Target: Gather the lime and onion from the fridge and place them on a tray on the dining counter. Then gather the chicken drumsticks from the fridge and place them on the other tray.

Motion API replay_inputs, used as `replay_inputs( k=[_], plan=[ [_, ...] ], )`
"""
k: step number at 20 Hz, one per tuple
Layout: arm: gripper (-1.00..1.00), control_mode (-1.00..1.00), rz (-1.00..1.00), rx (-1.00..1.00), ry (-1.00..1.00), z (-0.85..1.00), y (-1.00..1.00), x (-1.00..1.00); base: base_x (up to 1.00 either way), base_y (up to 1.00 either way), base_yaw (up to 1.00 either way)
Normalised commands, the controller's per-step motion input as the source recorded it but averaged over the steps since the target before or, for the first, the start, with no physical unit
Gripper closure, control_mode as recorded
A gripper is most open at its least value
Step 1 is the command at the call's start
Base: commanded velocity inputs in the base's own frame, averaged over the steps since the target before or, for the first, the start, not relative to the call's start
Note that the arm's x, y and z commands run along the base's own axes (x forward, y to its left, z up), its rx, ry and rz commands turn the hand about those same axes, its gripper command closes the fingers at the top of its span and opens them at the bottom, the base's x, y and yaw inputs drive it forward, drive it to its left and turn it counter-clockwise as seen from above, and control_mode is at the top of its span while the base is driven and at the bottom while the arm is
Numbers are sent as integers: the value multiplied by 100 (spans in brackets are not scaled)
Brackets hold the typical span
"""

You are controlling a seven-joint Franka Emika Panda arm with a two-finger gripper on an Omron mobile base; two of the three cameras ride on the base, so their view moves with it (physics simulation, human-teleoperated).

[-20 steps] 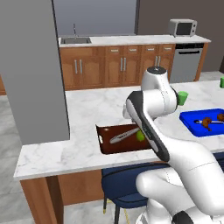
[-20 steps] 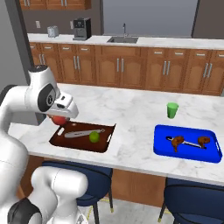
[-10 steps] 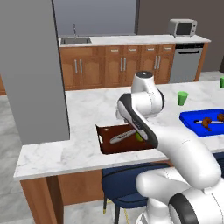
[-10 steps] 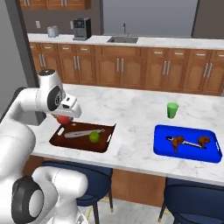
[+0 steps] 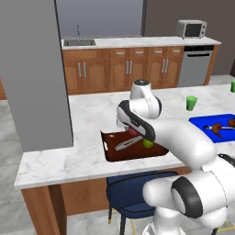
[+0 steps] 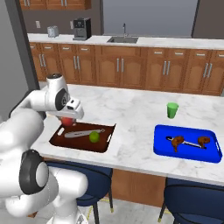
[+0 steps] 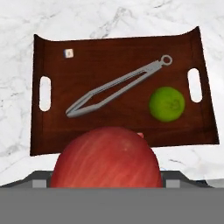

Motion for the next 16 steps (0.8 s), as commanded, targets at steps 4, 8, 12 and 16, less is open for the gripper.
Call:
replay_inputs(
  k=[4, 8, 12, 16],
  plan=[
    [100, -100, 0, 0, 5, -38, 8, 37, 0, 0, 0],
    [100, -100, 0, 0, 4, -36, 9, 33, 0, 0, 0],
    [100, -100, 0, 0, 4, -34, 10, 31, 0, 0, 0],
    [100, -100, 0, 0, 2, -34, 11, 29, 0, 0, 0]
  ],
)
